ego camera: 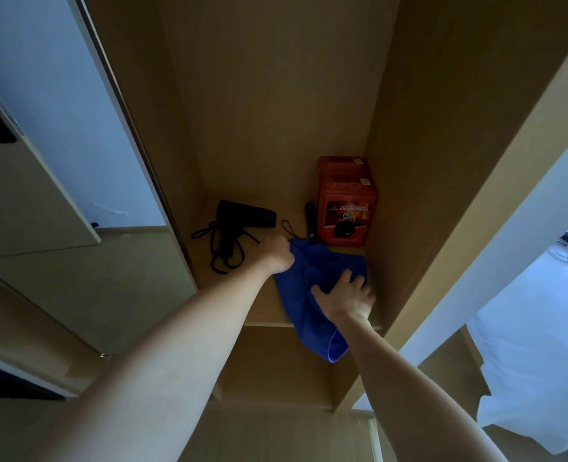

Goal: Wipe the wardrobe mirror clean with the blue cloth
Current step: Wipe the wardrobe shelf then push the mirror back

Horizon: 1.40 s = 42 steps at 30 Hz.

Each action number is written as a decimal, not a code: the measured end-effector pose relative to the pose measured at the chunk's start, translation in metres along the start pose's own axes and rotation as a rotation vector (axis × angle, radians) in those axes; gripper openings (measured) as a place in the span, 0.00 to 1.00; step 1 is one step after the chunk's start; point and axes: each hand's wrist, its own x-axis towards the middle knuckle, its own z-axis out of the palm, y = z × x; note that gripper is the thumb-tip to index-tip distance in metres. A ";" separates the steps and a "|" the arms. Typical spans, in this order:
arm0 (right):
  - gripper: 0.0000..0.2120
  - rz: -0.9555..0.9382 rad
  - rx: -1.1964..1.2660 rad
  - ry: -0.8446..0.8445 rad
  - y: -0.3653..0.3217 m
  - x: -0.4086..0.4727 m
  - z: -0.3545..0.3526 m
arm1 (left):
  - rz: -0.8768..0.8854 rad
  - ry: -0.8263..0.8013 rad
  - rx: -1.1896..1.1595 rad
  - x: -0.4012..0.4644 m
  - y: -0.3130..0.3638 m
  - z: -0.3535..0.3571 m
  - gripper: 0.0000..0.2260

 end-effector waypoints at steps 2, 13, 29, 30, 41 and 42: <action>0.48 -0.118 -0.178 -0.024 -0.001 -0.002 0.007 | 0.003 -0.010 0.010 0.000 0.001 0.004 0.15; 0.25 0.348 0.156 0.001 0.035 0.003 -0.001 | 0.010 -0.025 -0.032 0.006 0.003 0.013 0.15; 0.34 -0.134 0.042 -0.116 0.017 0.049 0.008 | 0.012 -0.076 -0.069 0.008 0.009 0.021 0.16; 0.35 -0.106 0.051 -0.146 0.017 0.053 0.008 | 0.005 -0.078 -0.072 0.009 0.007 0.021 0.17; 0.10 0.085 0.007 -0.087 0.025 0.069 -0.007 | -0.026 -0.095 -0.085 0.021 0.003 0.019 0.10; 0.12 0.083 -0.025 -0.105 0.025 0.070 -0.007 | -0.025 -0.089 -0.076 0.022 0.003 0.020 0.11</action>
